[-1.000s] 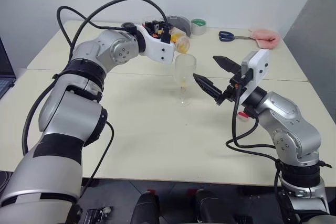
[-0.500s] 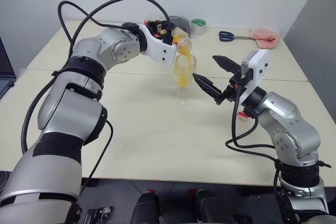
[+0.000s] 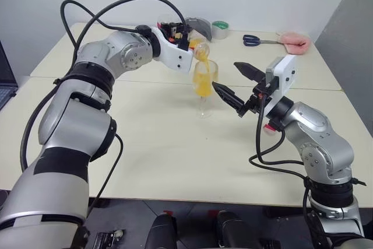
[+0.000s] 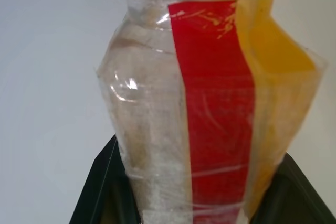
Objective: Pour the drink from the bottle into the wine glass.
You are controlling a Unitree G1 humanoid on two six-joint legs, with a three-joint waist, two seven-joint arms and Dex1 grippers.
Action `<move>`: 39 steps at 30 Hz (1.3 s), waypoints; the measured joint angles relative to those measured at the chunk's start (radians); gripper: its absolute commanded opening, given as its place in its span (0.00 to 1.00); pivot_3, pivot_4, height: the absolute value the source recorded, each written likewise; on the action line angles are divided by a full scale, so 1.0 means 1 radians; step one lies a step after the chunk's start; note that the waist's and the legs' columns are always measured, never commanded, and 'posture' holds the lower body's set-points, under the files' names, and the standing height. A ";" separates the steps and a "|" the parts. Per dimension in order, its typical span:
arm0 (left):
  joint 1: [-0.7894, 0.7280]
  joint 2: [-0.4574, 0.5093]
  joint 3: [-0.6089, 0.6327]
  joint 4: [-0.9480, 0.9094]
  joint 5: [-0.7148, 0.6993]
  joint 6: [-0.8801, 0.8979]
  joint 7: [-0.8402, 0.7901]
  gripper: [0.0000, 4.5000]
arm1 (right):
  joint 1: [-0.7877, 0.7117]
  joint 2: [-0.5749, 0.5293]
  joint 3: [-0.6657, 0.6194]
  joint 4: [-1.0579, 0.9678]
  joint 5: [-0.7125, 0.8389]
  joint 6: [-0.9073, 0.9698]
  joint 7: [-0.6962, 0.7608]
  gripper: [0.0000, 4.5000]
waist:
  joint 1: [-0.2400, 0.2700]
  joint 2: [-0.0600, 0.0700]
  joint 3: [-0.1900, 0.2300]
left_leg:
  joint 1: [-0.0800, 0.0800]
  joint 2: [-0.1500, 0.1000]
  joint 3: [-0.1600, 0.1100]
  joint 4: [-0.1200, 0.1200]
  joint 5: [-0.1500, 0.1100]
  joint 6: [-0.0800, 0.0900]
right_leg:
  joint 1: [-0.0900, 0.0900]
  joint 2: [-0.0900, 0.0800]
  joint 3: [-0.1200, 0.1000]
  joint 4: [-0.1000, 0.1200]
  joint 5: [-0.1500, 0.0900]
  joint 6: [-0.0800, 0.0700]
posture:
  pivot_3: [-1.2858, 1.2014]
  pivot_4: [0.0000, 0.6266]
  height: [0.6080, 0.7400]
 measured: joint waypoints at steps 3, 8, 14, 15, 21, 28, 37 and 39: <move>-0.004 0.000 -0.001 0.000 0.012 0.000 0.012 0.40 | 0.000 0.000 0.001 0.000 0.000 0.000 0.000 1.00 | 0.000 0.000 0.000 | 0.000 0.000 0.000 0.000 0.000 0.000 | 0.000 0.000 0.000 0.000 0.000 0.000 | 0.52 0.24 1.00; -0.006 0.000 -0.002 0.000 0.015 -0.002 0.016 0.40 | 0.000 0.000 0.002 0.000 0.001 0.000 -0.001 1.00 | 0.000 0.000 0.000 | 0.000 0.000 0.000 0.000 0.000 0.000 | 0.000 0.000 0.000 0.000 0.000 0.000 | 0.52 0.24 1.00; -0.006 0.000 0.000 0.000 0.012 -0.002 0.009 0.40 | 0.000 0.000 0.003 0.000 0.001 0.000 -0.002 1.00 | 0.000 0.000 0.000 | 0.000 0.000 0.000 0.000 0.000 0.000 | 0.000 0.000 0.000 0.000 0.000 0.000 | 0.52 0.24 1.00; -0.006 0.000 0.001 0.000 0.009 -0.002 0.005 0.40 | 0.000 0.000 0.003 0.000 0.001 0.000 -0.002 1.00 | 0.000 0.000 0.000 | 0.000 0.000 0.000 0.000 0.000 0.000 | 0.000 0.000 0.000 0.000 0.000 0.000 | 0.52 0.24 1.00; -0.004 -0.002 0.024 0.003 -0.047 0.002 -0.038 0.40 | 0.000 0.003 0.004 0.000 0.001 0.000 -0.003 1.00 | 0.000 0.000 0.000 | 0.000 0.000 0.000 0.000 0.000 0.000 | 0.000 0.000 0.000 0.001 0.000 0.000 | 0.52 0.24 1.00; 0.009 -0.022 0.101 0.002 -0.168 0.023 -0.140 0.40 | 0.000 0.003 0.005 0.000 0.001 0.001 0.001 1.00 | 0.000 0.000 0.000 | 0.000 0.000 0.000 0.000 0.000 0.000 | 0.000 0.000 0.000 0.001 0.000 0.000 | 0.52 0.24 1.00; 0.107 -0.093 0.345 -0.078 -0.503 0.226 -0.387 0.40 | -0.007 0.003 0.022 0.001 0.005 0.005 0.026 1.00 | -0.001 0.000 0.000 | 0.001 0.000 0.000 0.001 0.000 0.000 | 0.000 0.000 -0.001 0.003 0.000 0.000 | 0.52 0.24 1.00; 0.140 -0.113 0.418 -0.138 -0.598 0.350 -0.430 0.40 | -0.007 -0.002 0.026 0.001 0.015 0.010 0.045 1.00 | -0.003 0.000 0.000 | 0.001 0.000 0.000 0.002 0.000 0.000 | 0.000 0.000 -0.001 0.003 0.000 0.000 | 0.52 0.24 1.00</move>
